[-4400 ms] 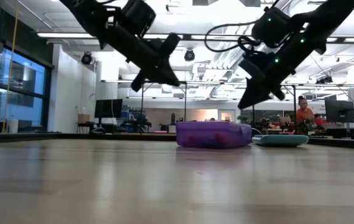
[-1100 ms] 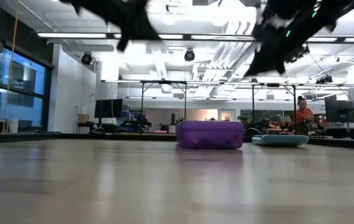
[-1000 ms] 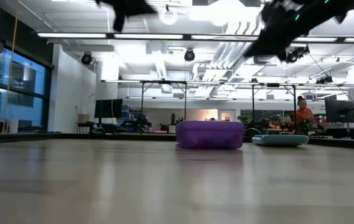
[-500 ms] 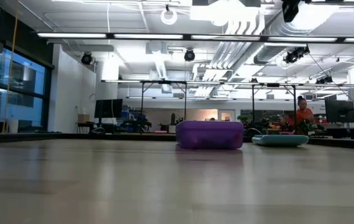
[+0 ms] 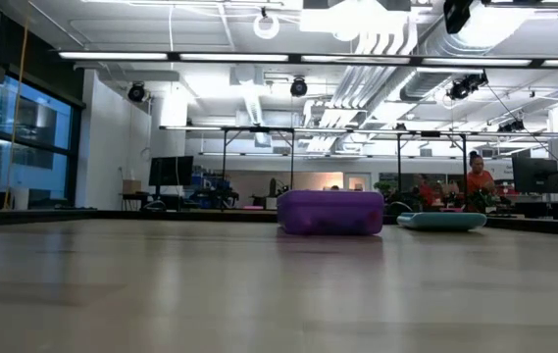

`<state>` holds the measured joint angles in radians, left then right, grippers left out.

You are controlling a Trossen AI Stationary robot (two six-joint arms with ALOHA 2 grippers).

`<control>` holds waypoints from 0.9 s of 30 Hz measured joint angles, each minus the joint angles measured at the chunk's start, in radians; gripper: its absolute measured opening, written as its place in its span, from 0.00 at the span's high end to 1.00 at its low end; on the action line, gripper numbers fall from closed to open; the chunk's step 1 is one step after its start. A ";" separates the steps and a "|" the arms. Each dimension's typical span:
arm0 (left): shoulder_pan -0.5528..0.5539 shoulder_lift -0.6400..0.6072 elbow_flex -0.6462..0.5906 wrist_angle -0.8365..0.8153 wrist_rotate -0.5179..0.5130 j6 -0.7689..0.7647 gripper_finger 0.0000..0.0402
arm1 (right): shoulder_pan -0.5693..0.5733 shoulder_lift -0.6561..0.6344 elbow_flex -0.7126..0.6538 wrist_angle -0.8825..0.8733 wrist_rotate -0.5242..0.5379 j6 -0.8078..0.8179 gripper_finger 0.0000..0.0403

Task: Pack school essentials
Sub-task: Return to Home Position

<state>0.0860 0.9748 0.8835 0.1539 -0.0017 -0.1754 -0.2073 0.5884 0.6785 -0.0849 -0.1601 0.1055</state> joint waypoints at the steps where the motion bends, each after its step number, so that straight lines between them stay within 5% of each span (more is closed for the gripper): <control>1: 0.014 -0.016 -0.030 0.016 0.008 -0.009 1.00 | 0.000 0.000 0.000 0.000 -0.007 0.001 1.00; 7: 0.049 -0.162 -0.222 0.110 -0.024 -0.060 1.00 | 0.000 0.000 0.000 -0.003 -0.009 0.002 1.00; 18: -0.039 -0.531 -0.512 0.117 -0.199 -0.095 1.00 | -0.001 0.000 0.000 -0.064 0.001 0.026 1.00; 27: -0.085 -0.716 -0.697 0.162 -0.269 -0.161 1.00 | -0.001 0.000 0.000 -0.063 0.001 0.090 1.00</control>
<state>0.0010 0.2586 0.1861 0.3160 -0.2707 -0.3363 -0.2081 0.5888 0.6785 -0.1478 -0.1593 0.1958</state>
